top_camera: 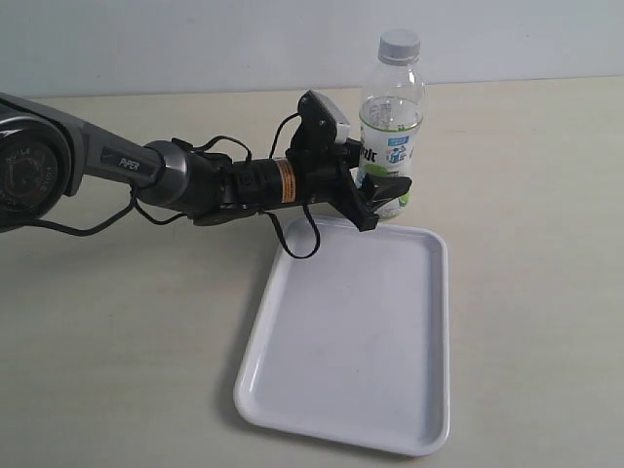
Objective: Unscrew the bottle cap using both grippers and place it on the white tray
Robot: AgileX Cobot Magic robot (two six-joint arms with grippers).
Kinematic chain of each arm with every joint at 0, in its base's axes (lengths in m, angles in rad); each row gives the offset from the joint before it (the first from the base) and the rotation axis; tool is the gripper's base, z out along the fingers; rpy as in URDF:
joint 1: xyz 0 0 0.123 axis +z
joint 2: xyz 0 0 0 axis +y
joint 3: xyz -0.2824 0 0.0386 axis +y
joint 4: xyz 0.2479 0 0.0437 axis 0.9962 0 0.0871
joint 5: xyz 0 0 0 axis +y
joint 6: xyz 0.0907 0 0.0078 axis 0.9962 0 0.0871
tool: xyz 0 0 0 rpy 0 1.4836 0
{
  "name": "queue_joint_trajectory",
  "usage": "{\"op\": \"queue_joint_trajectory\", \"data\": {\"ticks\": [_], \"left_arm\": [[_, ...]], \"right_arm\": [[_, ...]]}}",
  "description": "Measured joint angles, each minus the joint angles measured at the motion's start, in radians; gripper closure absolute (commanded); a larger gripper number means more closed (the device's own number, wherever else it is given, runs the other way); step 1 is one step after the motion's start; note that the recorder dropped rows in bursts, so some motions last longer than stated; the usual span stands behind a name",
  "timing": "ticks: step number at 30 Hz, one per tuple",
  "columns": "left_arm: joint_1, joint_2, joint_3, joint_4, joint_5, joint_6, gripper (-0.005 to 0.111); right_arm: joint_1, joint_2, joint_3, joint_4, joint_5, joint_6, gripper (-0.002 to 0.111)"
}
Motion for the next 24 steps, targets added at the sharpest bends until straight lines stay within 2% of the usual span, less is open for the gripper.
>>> {"op": "queue_joint_trajectory", "data": {"ticks": [3, 8, 12, 14, 16, 18, 19, 21, 22, 24], "left_arm": [[0.0, 0.0, 0.0, 0.0, 0.0, 0.0, 0.106], [0.0, 0.0, 0.0, 0.003, -0.002, 0.0, 0.106], [0.0, 0.0, 0.0, 0.006, -0.002, 0.0, 0.106], [0.0, 0.0, 0.0, 0.007, -0.002, 0.0, 0.106], [0.0, 0.0, 0.0, 0.008, -0.002, 0.0, 0.106], [0.0, 0.0, 0.0, 0.01, -0.002, 0.0, 0.106], [0.0, 0.0, 0.0, 0.012, -0.004, 0.0, 0.106], [0.0, 0.0, 0.0, 0.012, -0.004, 0.0, 0.106], [0.0, 0.0, 0.0, 0.012, -0.004, 0.0, 0.106], [0.0, 0.0, 0.0, 0.012, -0.004, 0.0, 0.106]], "right_arm": [[-0.032, 0.005, 0.013, -0.177, -0.322, 0.204, 0.108], [0.01, 0.008, -0.085, -0.506, -0.591, 0.523, 0.108], [0.088, 0.026, -0.206, -0.544, -0.691, 0.622, 0.108], [0.101, 0.023, -0.224, -0.546, -0.673, 0.581, 0.108], [0.101, 0.012, -0.224, -0.555, -0.566, 0.432, 0.108], [0.109, -0.004, -0.212, -0.557, -0.357, 0.141, 0.108], [0.13, -0.002, -0.204, -0.565, -0.116, -0.031, 0.108], [0.172, 0.033, -0.201, -0.566, 0.248, -0.189, 0.108], [0.211, 0.071, -0.204, -0.533, 0.471, -0.35, 0.108], [0.26, 0.134, -0.256, -0.244, 0.672, -0.694, 0.108]]}}
